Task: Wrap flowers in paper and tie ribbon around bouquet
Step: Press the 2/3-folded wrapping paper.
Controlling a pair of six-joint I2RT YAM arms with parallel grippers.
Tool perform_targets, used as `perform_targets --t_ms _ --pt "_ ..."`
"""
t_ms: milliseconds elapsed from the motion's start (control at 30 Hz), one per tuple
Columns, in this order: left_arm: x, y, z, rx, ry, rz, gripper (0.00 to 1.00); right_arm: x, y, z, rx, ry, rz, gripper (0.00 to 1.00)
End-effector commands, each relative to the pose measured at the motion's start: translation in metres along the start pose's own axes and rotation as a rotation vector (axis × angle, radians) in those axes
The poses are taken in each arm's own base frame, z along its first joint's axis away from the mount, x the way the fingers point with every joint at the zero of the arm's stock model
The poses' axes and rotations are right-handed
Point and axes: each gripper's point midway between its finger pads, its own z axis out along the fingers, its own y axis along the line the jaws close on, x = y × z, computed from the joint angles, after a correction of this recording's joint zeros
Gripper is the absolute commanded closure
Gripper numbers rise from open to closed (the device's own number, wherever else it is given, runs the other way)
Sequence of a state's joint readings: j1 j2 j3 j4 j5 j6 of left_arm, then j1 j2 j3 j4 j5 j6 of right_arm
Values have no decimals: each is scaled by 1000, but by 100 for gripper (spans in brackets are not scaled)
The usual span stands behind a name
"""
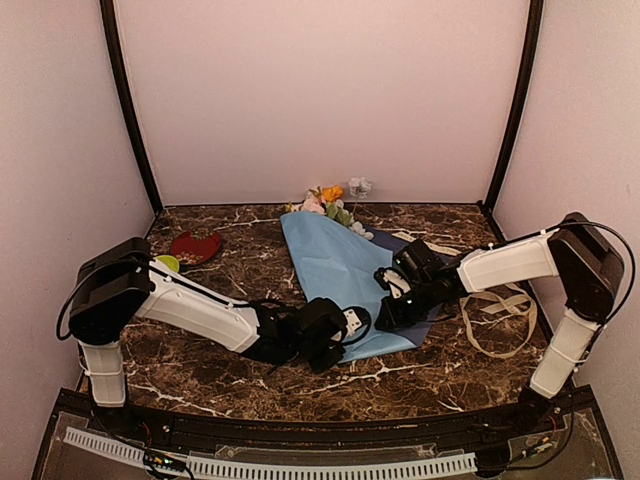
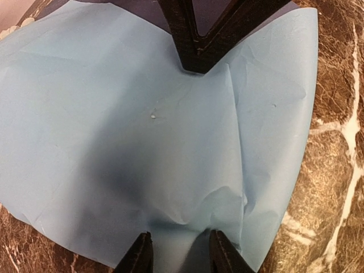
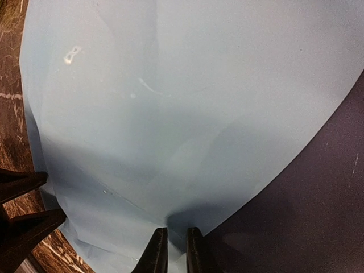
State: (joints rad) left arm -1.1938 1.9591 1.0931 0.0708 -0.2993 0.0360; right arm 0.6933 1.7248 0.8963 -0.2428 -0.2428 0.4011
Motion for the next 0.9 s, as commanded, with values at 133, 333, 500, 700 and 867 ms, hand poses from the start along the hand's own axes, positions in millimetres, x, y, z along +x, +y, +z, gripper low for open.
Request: perform_targets --t_ms 133,333,500,700,867 --pt "-27 1 3 -10 -26 59 60 21 -17 1 80 84 11 86" --pt "-18 -5 35 -15 37 94 62 14 -2 2 7 83 15 87" --pt "-2 -13 36 26 71 85 64 2 -1 -14 43 55 -8 87" --pt "12 -19 34 61 99 67 65 -9 0 -48 90 -2 -15 87" --pt "15 -19 27 64 100 48 65 13 28 -51 -70 0 -2 88"
